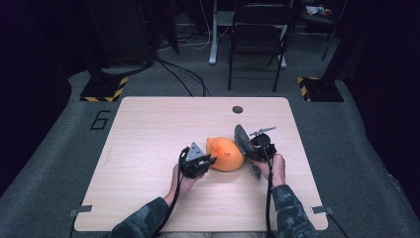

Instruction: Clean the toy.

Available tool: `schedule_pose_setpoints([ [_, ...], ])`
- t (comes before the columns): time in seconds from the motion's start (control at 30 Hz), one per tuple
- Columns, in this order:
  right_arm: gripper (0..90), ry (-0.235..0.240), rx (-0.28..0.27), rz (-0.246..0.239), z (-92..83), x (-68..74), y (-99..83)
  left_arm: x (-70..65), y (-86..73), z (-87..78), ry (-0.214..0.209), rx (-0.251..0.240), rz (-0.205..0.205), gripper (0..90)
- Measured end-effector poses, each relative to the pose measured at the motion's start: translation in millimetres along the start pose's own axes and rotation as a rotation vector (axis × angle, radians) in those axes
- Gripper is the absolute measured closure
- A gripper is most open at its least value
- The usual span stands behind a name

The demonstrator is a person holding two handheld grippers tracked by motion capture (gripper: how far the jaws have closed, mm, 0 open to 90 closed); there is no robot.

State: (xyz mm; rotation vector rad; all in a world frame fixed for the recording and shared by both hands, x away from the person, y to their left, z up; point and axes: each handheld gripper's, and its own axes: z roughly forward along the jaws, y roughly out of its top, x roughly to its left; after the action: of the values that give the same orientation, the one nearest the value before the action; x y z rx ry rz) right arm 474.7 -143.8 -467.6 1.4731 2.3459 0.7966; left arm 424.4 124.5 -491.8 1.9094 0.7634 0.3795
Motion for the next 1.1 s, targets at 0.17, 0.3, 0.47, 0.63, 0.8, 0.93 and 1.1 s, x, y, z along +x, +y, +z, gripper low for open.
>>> schedule_pose_setpoints([
  [0.17,74.0,0.014,0.051,0.028,20.1,-4.8,-6.9,2.4,0.3,-0.5,-0.012,-0.004,-0.007,77.7],
  [0.3,73.8,0.022,0.053,0.035,17.9,-12.6,-7.9,3.5,-0.7,-1.1,-0.017,-0.008,-0.022,77.6],
  [0.47,74.4,0.0,-0.047,0.037,-16.1,-10.7,2.3,3.4,-0.4,-1.2,-0.011,-0.01,-0.028,77.4],
  [0.63,74.6,0.058,-0.187,-0.025,-58.6,13.7,17.4,4.1,-0.2,-0.5,-0.011,-0.017,-0.037,77.1],
  [0.8,74.5,0.074,-0.134,-0.074,-50.8,36.8,20.4,5.3,-0.5,-1.7,-0.012,-0.013,-0.039,74.9],
  [0.93,74.7,0.037,-0.092,-0.109,-27.6,38.8,14.3,1.6,2.3,-2.2,0.002,-0.003,0.018,62.4],
  [1.1,74.6,0.024,-0.141,-0.096,-24.1,36.0,13.3,-7.2,4.6,-1.0,0.081,0.034,0.153,44.7],
])
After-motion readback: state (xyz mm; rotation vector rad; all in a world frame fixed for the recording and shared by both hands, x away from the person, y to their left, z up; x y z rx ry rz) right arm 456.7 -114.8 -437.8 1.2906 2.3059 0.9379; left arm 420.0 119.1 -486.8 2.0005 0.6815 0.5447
